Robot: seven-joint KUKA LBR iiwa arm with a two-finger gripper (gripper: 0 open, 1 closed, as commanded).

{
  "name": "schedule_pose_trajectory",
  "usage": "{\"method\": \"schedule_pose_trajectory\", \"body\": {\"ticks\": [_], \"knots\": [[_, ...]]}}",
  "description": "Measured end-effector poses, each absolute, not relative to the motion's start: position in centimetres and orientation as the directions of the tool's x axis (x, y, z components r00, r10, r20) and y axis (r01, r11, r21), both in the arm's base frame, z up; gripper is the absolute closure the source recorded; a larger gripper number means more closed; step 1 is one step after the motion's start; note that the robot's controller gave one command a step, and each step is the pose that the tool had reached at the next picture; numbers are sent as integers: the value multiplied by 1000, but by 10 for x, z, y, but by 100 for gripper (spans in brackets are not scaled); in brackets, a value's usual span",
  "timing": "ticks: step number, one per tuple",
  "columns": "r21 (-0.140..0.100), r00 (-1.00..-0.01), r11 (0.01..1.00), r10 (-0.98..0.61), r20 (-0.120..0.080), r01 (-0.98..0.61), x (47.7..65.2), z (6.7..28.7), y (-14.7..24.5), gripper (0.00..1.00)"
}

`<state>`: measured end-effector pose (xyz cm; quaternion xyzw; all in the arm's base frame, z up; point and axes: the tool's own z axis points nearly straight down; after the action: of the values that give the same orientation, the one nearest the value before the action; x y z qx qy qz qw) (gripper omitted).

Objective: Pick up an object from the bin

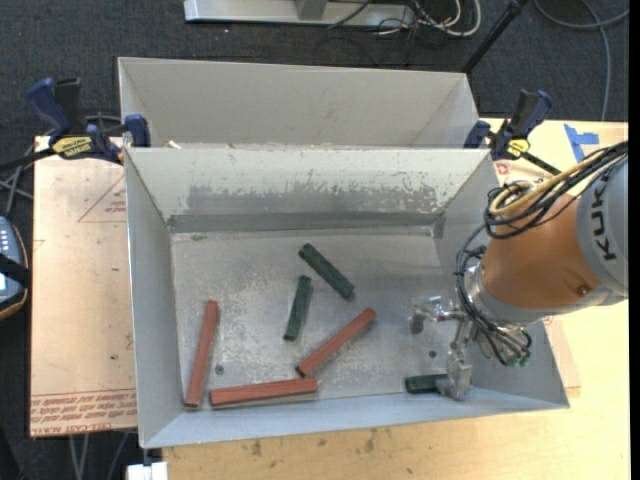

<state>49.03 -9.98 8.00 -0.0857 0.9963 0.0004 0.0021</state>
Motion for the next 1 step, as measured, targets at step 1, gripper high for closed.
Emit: {"method": "schedule_pose_trajectory", "body": {"ticks": [1], "knots": [[-1,-886,886,-463,-3,-463,488,73,-52,100]]}}
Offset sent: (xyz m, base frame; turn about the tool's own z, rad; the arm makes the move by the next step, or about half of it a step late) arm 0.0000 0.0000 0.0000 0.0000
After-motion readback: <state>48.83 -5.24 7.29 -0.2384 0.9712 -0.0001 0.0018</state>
